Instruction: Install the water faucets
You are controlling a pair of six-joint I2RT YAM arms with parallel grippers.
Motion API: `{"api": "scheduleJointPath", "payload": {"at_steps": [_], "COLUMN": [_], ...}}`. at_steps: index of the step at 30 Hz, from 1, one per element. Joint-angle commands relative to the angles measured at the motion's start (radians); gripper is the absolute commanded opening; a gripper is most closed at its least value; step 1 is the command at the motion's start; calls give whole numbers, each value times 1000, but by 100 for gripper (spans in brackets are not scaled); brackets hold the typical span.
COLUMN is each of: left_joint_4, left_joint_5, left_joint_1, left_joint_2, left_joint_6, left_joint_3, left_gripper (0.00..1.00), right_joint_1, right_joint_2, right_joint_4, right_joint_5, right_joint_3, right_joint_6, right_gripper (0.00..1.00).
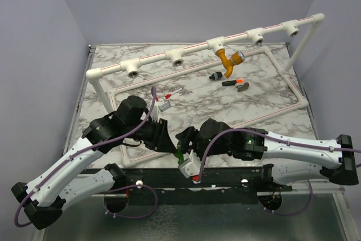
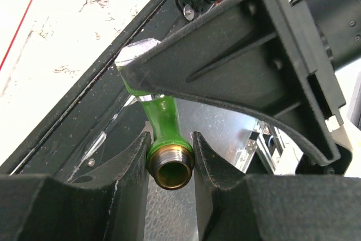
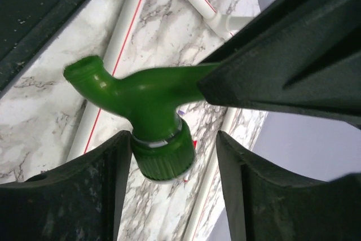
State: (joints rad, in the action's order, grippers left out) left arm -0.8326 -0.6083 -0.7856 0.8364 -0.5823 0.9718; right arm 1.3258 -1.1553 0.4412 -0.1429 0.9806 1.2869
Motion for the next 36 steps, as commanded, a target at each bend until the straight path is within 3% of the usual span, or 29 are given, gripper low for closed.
{"api": "scheduleJointPath", "payload": {"at_steps": [1,7,12,21,26,32,36], "left_joint_4": [-3,-3,-5,42,89,233,297], "left_joint_5": [-29,-3,97,199,256,287,292], "left_joint_1": [-1,-1,-1,-1,-1,-1,-1], "left_joint_2": [5,7,-8,-29,-35,-55,-63], "left_joint_6": [14,18,36,99,111,80,67], "left_joint_3": [4,12,44,120,142,91,62], "left_gripper": [0,0,0,0,0,0,0], "right_joint_1": [0,0,-3,-8,-10,-43,-177], "right_joint_2": [33,67,113,217,210,214,240], "right_joint_4": [-18,7,63,-48,-104,-149,-158], "right_joint_5": [63,82,168,422,640,656,414], "right_joint_3": [17,36,36,-5,-52,-135,-169], "right_joint_6": [-79,-112,-218,-705,-969,-1242,-1409], "right_gripper": [69,73,75,80,77,75,79]}}
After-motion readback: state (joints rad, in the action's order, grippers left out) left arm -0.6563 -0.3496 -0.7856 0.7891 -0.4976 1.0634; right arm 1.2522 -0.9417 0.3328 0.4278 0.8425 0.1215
